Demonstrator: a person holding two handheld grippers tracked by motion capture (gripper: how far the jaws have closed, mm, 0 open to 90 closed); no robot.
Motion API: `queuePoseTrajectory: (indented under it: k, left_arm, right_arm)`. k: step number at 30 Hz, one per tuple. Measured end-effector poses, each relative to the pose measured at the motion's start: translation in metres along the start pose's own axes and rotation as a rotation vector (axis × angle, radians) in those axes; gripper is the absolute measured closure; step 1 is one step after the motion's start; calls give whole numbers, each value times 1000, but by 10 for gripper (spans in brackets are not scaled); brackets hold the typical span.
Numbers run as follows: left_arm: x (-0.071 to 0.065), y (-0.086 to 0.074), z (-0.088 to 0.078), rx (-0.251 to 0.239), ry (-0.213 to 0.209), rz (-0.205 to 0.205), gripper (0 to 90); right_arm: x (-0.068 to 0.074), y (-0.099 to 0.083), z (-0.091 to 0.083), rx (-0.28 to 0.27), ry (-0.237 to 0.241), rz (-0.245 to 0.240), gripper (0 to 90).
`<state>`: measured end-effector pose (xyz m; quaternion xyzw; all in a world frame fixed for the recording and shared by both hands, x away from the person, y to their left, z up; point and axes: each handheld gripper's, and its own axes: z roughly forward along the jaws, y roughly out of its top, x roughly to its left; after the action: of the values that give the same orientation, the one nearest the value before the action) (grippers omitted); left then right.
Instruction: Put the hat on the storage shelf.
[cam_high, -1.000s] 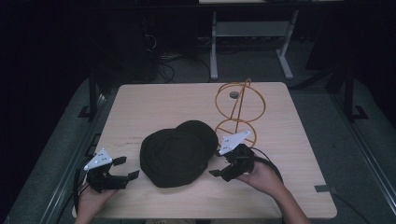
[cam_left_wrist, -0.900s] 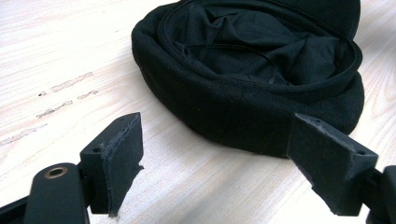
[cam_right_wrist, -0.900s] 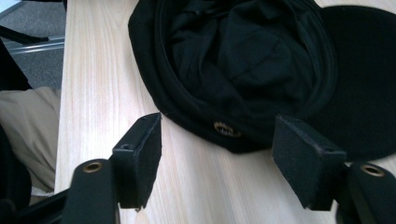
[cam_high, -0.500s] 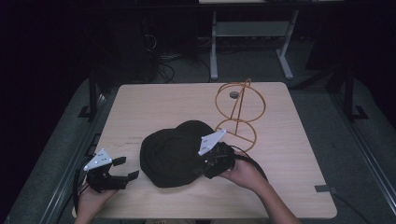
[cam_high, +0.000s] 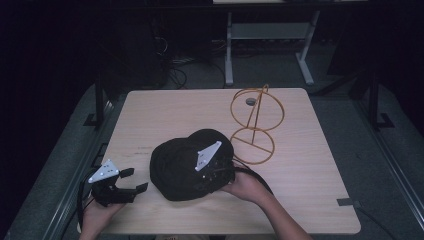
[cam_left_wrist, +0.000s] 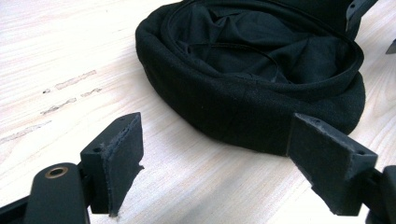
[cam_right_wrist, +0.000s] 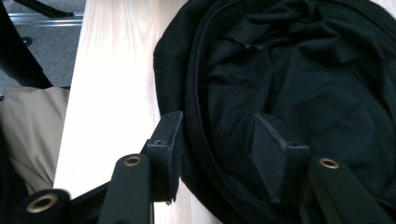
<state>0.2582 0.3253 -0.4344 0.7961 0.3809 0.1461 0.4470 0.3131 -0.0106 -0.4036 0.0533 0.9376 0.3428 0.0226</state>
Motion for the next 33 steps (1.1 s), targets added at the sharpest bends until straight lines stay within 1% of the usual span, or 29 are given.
queuePoseTrajectory:
  k: [4, 5, 7, 8, 10, 11, 15, 18, 22, 23, 24, 25, 29, 33]
  left_arm:
    - [0, 0, -1, -2, 2, -2, 179]
    - [1, 0, -1, -2, 2, -3, 179]
    - [1, 0, -1, -3, 2, -3, 179]
    - [1, -1, -1, -2, 3, -2, 179]
    - [1, -1, -2, -2, 3, -2, 179]
    - [1, -1, -2, -3, 2, -3, 179]
    - [1, -1, -2, -4, 1, -4, 179]
    - [1, -1, -1, -1, 0, -4, 179]
    - [0, -1, -1, -2, 1, -5, 179]
    - [0, -1, -1, 0, 0, -4, 179]
    - [0, -1, -1, 0, 0, -4, 179]
    - [0, -1, -1, 5, -1, 3, 179]
    - [0, -1, -1, 5, -1, 2, 179]
    - [0, -1, -1, 3, -2, -1, 179]
  right_arm:
    - [1, 6, 8, 5, 23, -14, 584]
    - [1, 7, 9, 10, 24, -25, 594]
    - [2, 9, 11, 10, 29, -29, 600]
    - [2, 11, 15, 16, 38, -39, 618]
    - [3, 12, 17, 17, 42, -41, 624]
    - [4, 14, 21, 26, 50, -49, 638]
    - [4, 15, 28, 47, 60, -62, 672]
    - [5, 15, 34, 71, 64, -61, 685]
    - [5, 16, 39, 87, 66, -62, 695]
    - [6, 16, 41, 101, 69, -49, 704]
    - [6, 16, 41, 101, 69, -49, 704]
    - [7, 17, 45, 109, 72, -54, 720]
    - [8, 18, 51, 125, 73, -65, 755]
    - [9, 19, 52, 135, 67, -76, 796]
